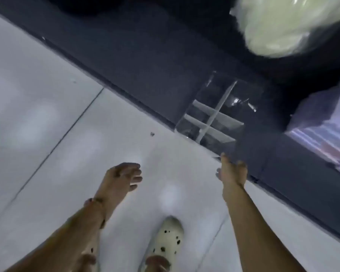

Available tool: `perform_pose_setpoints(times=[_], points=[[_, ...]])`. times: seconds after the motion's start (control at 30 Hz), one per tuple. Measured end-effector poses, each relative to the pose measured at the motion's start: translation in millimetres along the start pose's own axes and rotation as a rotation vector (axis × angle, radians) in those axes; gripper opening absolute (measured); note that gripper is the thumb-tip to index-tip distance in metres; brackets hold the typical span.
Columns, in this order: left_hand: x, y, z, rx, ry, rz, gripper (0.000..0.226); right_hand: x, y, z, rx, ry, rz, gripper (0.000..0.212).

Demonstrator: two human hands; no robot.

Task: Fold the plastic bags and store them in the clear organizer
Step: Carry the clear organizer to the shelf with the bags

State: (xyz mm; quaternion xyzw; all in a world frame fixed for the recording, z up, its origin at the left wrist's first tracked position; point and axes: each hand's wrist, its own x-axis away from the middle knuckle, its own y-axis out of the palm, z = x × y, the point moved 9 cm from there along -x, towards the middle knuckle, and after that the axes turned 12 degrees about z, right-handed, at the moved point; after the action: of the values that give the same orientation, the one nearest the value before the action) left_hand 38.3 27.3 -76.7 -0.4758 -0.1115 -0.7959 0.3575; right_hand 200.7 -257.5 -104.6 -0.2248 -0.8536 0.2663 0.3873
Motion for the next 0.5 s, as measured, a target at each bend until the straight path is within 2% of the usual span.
perform_pose_setpoints(times=[0.03, 0.1, 0.13, 0.17, 0.33, 0.5], points=[[-12.5, 5.9, -10.2, -0.034, 0.021, 0.011, 0.028, -15.6, 12.3, 8.5, -0.118, 0.063, 0.022, 0.043], [-31.4, 12.3, -30.7, -0.081, 0.018, 0.023, 0.023, -30.3, 37.1, 15.0, -0.328, 0.173, -0.04, 0.021], [-38.3, 14.5, -39.1, -0.107, 0.001, 0.029, 0.021, -33.8, 46.2, 13.2, -0.381, 0.207, -0.072, 0.017], [-41.1, 17.1, -48.6, -0.124, -0.007, 0.026, 0.02, -37.6, 51.8, 14.7, -0.413, 0.205, -0.098, 0.022], [-21.8, 4.1, -52.4, -0.212, 0.005, 0.068, 0.013, -23.9, 42.9, 10.4, -0.252, 0.172, -0.174, 0.038], [37.6, -33.4, -22.1, -0.243, 0.026, 0.117, 0.013, 36.6, -4.2, 15.2, -0.124, 0.155, -0.162, 0.041]])
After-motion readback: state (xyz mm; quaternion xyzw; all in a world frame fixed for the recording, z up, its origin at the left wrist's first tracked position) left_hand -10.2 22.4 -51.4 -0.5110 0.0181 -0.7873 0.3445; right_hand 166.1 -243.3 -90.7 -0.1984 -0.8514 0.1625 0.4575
